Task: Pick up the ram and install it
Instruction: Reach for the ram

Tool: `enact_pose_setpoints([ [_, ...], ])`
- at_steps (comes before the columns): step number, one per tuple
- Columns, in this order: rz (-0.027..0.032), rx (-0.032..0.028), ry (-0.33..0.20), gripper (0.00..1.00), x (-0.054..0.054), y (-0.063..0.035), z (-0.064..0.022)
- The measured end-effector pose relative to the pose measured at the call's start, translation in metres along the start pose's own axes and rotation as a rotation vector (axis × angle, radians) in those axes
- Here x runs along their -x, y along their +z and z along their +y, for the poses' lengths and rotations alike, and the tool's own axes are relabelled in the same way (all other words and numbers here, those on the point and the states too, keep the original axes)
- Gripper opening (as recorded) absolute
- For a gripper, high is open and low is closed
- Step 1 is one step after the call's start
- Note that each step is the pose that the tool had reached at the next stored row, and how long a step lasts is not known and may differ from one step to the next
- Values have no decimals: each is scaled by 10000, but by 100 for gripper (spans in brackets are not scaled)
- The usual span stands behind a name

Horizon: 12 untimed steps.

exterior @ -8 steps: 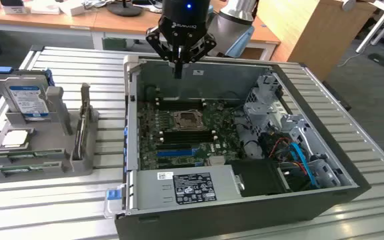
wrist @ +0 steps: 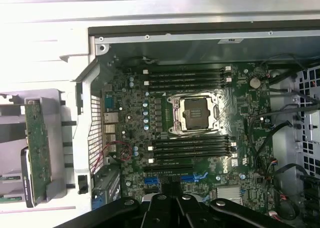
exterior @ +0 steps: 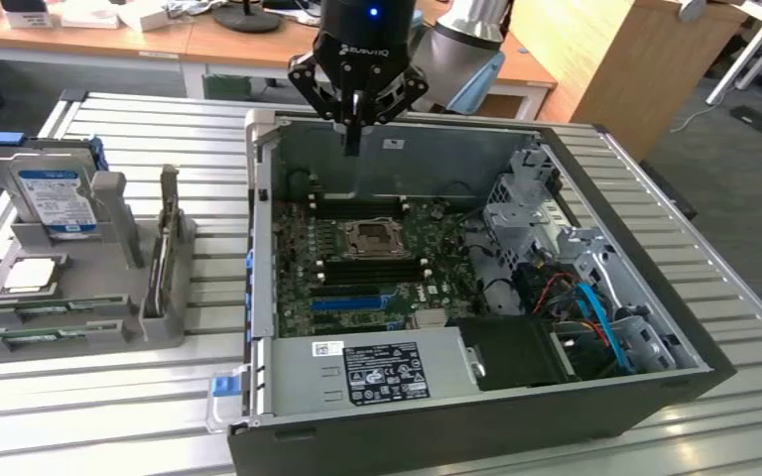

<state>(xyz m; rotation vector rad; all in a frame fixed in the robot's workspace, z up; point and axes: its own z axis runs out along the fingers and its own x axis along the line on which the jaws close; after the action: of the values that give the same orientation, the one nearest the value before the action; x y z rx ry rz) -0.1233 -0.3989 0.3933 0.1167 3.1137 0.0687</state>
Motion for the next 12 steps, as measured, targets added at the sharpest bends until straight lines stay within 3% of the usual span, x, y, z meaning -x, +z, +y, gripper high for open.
enact_pose_setpoints([
  [12,0,1,-1,11,-126,-3,-9],
])
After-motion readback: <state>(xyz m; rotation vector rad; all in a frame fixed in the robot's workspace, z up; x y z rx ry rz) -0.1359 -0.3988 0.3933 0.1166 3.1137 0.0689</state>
